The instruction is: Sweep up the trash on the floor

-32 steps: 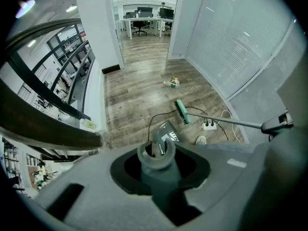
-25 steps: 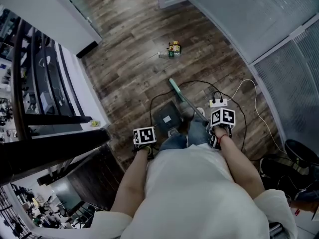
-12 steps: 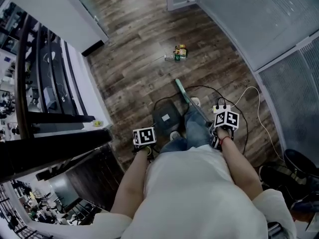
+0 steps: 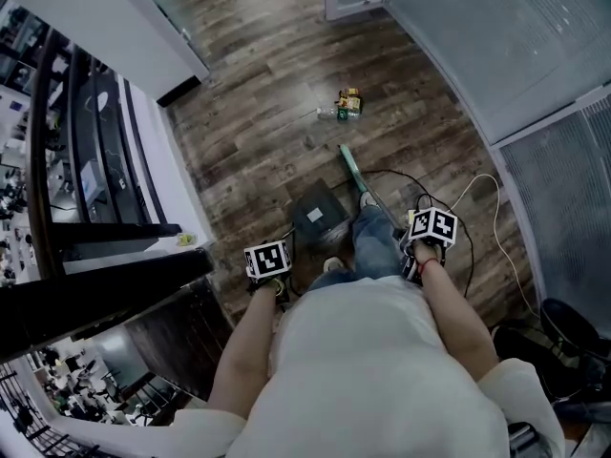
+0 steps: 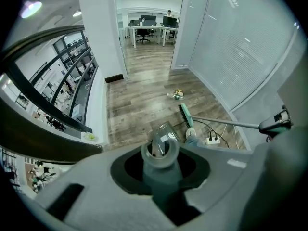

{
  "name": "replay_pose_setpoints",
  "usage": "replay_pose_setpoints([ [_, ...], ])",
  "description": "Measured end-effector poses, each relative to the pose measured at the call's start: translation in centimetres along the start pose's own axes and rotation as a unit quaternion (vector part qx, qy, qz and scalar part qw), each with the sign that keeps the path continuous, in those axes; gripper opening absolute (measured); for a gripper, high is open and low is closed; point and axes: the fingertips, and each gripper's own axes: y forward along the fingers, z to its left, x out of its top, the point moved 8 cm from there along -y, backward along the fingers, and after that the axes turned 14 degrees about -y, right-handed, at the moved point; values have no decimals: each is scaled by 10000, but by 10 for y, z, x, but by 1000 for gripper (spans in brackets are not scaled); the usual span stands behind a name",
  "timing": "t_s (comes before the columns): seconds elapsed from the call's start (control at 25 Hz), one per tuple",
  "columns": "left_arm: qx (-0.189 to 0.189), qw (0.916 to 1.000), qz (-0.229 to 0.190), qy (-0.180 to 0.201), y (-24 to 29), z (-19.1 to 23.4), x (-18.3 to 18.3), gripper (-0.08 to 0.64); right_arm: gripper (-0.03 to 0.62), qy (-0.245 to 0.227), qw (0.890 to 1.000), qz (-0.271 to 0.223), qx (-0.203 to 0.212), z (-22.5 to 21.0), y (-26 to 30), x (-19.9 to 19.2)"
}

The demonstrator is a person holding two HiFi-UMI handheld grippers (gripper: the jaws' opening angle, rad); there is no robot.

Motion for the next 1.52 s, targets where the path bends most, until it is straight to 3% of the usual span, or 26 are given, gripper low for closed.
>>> replay_pose_setpoints([
  [0.4,32,9986,113,-516,8,-37,51,91,95,-60,9999,128,-77,-11,-1,84],
  [0.72,44,9975,54,-702,19,-60,84,91,95,-173,9996,217,-98,-18,-3,139],
  [1.04,231,9925,92,-1197,21,-84,107,91,95,-360,9989,315,-28,-33,-8,194],
  [1.2,538,9900,-25,-1307,21,-92,120,91,95,-471,9982,363,24,-46,-11,217],
  [1.52,425,9814,-137,-1865,35,-122,141,91,95,-644,9968,476,14,-69,-12,258],
])
